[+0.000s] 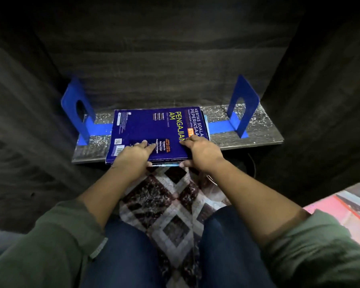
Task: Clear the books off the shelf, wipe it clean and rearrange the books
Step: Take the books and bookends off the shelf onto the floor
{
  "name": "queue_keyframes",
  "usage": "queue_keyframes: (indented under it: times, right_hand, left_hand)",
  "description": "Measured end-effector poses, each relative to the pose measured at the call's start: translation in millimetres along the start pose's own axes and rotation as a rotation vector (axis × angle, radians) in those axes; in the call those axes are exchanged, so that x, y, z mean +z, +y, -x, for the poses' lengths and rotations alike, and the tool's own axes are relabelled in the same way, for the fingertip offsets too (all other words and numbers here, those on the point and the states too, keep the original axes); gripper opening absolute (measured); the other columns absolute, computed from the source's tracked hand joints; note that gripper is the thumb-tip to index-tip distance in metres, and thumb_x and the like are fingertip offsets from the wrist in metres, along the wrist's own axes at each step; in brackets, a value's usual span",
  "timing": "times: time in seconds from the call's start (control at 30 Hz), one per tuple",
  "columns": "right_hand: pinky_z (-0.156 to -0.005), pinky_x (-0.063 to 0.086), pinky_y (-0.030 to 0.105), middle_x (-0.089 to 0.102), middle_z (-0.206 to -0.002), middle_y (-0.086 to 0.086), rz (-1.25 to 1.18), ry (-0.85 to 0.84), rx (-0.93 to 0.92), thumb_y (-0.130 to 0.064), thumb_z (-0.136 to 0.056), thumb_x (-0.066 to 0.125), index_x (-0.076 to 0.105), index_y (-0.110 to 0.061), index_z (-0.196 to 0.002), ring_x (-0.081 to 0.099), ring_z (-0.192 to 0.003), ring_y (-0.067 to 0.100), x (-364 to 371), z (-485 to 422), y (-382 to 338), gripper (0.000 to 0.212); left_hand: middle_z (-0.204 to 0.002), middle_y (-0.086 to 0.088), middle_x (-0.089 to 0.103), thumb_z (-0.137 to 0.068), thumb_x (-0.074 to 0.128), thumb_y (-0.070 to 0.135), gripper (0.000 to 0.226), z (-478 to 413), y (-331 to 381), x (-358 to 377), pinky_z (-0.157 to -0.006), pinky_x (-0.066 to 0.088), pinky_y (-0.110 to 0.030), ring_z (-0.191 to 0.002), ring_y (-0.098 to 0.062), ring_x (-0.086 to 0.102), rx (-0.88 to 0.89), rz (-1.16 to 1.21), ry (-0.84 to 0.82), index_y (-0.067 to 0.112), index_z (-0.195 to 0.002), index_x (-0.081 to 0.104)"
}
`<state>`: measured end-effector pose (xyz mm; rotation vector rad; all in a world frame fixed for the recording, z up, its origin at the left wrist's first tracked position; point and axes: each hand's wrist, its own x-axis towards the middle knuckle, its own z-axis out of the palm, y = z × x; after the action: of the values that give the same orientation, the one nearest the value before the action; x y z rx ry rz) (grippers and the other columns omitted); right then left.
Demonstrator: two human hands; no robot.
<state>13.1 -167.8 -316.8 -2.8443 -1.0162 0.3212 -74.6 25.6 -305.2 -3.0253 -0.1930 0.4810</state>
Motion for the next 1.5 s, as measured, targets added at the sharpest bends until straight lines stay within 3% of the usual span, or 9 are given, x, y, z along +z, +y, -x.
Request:
queue_keyframes:
  times: [0.13,0.27,0.43,0.57,0.63,0.8,1.1,1.33,1.5]
  right_hand:
    - [-0.099,0.042,0.036,0.046,-0.138,0.003,0.055,-0.010,-0.021,-0.057,-0.083,0.064,0.038,-0.027,-0.146,0.046,-0.127,0.025,-7,-2,1,0.074]
    - [-0.099,0.044,0.036,0.048,-0.137,0.003,0.057,0.028,-0.030,-0.058,-0.092,0.050,0.039,-0.028,-0.145,0.047,-0.126,0.026,-6,-2,2,0.062]
    - [-0.094,0.046,0.038,0.044,-0.135,0.002,0.106,-0.018,-0.034,-0.061,-0.078,0.067,0.031,-0.024,-0.148,0.046,-0.124,0.025,-5,4,-4,0.087]
    - [-0.088,0.049,0.040,0.040,-0.137,0.006,0.230,0.001,-0.004,-0.026,-0.083,0.073,0.025,-0.020,-0.149,0.045,-0.122,0.027,0,6,-14,0.082]
    - [-0.086,0.049,0.040,0.041,-0.135,0.007,0.243,0.021,0.003,-0.021,-0.085,0.070,0.027,-0.019,-0.147,0.046,-0.121,0.028,1,5,-16,0.076]
    - [-0.090,0.050,0.039,0.044,-0.137,0.007,0.241,-0.038,-0.033,-0.030,-0.082,0.074,0.027,-0.020,-0.149,0.053,-0.117,0.029,-8,1,-13,0.082]
    - [-0.100,0.043,0.032,0.055,-0.136,0.003,0.175,-0.103,-0.090,-0.044,-0.081,0.073,0.038,-0.034,-0.146,0.053,-0.122,0.023,-35,-8,0,0.074]
    - [-0.097,0.044,0.031,0.057,-0.134,0.001,0.095,-0.082,-0.030,-0.051,-0.070,0.080,0.047,-0.034,-0.140,0.055,-0.120,0.023,-32,-9,4,0.080]
    - [-0.087,0.049,0.037,0.054,-0.129,0.006,0.248,-0.056,-0.083,-0.054,-0.077,0.072,0.045,-0.023,-0.139,0.058,-0.113,0.029,-25,-8,-2,0.074]
  left_hand:
    - [-0.160,-0.001,0.019,-0.102,0.045,0.033,0.058,1,-3,-15,-0.107,0.033,-0.035,-0.139,-0.022,0.034,0.032,-0.015,-0.001,0.030,-0.154,0.018]
    - [-0.152,0.000,0.038,-0.097,0.053,0.038,0.056,0,-11,-31,-0.106,0.033,-0.037,-0.134,-0.025,0.040,0.036,0.108,-0.038,0.035,-0.149,0.032]
    - [-0.138,-0.003,0.050,-0.087,0.068,0.038,0.066,0,-2,-26,-0.099,0.041,-0.037,-0.123,-0.026,0.049,-0.042,0.110,-0.052,0.035,-0.144,0.035]
    - [-0.140,0.000,0.049,-0.078,0.078,0.037,0.077,2,7,-15,-0.104,0.040,-0.036,-0.125,-0.022,0.049,-0.052,0.084,0.021,0.025,-0.142,0.036]
    - [-0.138,-0.001,0.049,-0.068,0.084,0.041,0.087,1,10,-11,-0.105,0.041,-0.038,-0.124,-0.024,0.050,-0.047,0.042,0.030,0.022,-0.140,0.037]
    - [-0.127,-0.001,0.055,-0.068,0.085,0.035,0.082,-7,8,-11,-0.098,0.047,-0.040,-0.116,-0.026,0.054,-0.073,0.021,0.023,0.025,-0.136,0.040]
    - [-0.144,-0.001,0.046,-0.084,0.070,0.043,0.068,-8,-14,-42,-0.106,0.035,-0.039,-0.130,-0.026,0.042,0.003,0.084,-0.078,0.040,-0.144,0.039]
    - [-0.141,-0.004,0.049,-0.092,0.062,0.039,0.053,-6,-15,-43,-0.102,0.037,-0.038,-0.125,-0.026,0.045,0.035,0.108,-0.071,0.041,-0.141,0.043]
    - [-0.140,-0.002,0.049,-0.092,0.062,0.038,0.055,-4,-14,-39,-0.105,0.033,-0.037,-0.126,-0.024,0.045,0.038,0.125,-0.056,0.038,-0.143,0.041]
